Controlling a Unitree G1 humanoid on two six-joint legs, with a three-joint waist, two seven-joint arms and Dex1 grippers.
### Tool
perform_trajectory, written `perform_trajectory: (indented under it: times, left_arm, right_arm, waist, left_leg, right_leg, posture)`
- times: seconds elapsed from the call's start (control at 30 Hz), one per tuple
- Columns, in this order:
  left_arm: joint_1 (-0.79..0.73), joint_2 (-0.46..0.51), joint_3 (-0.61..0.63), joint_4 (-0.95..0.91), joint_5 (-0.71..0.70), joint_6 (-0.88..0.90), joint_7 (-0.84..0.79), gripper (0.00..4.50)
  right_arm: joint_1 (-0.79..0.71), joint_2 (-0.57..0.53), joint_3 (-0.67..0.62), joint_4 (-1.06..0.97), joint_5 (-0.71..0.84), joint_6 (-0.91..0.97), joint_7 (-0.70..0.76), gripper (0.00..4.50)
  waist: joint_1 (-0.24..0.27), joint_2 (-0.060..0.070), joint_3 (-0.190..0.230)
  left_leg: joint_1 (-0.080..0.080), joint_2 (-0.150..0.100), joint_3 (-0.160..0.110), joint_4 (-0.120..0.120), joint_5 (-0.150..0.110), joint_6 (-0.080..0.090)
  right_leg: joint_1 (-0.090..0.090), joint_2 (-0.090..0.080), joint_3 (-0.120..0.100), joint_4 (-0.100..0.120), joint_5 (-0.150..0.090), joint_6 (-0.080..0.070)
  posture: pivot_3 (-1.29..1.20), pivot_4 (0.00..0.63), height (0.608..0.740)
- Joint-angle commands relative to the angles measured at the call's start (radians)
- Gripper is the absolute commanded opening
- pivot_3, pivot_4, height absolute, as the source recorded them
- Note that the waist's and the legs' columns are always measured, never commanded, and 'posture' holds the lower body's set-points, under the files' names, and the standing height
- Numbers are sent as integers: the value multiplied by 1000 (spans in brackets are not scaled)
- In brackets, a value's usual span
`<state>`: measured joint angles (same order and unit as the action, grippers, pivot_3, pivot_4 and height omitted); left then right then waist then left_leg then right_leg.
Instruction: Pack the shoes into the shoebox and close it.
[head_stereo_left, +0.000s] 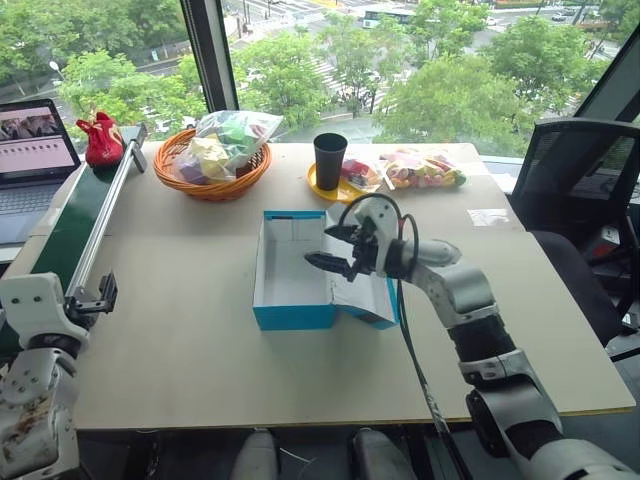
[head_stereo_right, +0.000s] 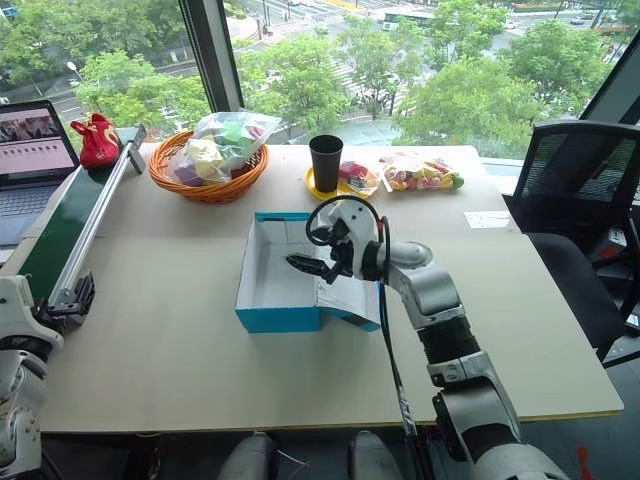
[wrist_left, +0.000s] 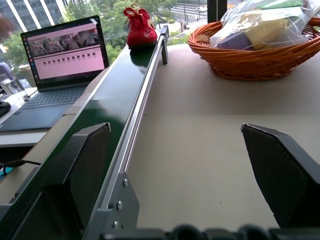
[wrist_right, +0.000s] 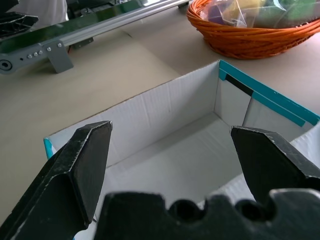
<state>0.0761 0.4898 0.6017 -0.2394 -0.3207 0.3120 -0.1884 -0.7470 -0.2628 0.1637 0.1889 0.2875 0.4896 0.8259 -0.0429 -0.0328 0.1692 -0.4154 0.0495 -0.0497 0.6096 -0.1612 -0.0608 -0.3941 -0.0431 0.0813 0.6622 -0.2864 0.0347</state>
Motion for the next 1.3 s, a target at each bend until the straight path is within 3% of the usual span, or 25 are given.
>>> perform_trajectory:
  times: [0.03, 0.47, 0.93, 1.3]
  left_arm:
    - [-13, 40, 66, -24, -7, 15, 15, 4500]
    - [-118, 160, 204, 168, -59, 32, -12, 4500]
    - [-271, 236, 158, 468, -89, 104, -74, 4500]
    - [-483, 417, 46, 878, -20, 46, -162, 4500]
  right_arm:
    - [-19, 11, 1, -36, 4, -19, 6, 4456]
    - [70, 19, 57, -237, 61, 84, 36, 4456]
    - [73, 1, 92, -237, 9, 47, 21, 4456]
    - [78, -5, 95, -242, -2, 44, 18, 4456]
  waist:
    - [-1, 0, 0]
    - [-4, -1, 0]
    - [-1, -3, 0]
    - [-3, -4, 0]
  left_leg:
    - [0, 0, 0, 0, 0, 0]
    - [-1, 0, 0, -1, 0, 0]
    - [-1, 0, 0, -1, 0, -1]
    - [-7, 0, -1, -1, 1, -1]
  right_leg:
    - [0, 0, 0, 0, 0, 0]
    - [-2, 0, 0, 1, 0, 0]
    - [-3, 0, -1, 2, 0, 0]
    - [-10, 0, -2, 3, 0, 0]
  posture:
    - [0, 150, 734]
    - [0, 150, 734]
    - [0, 150, 734]
    - [0, 150, 734]
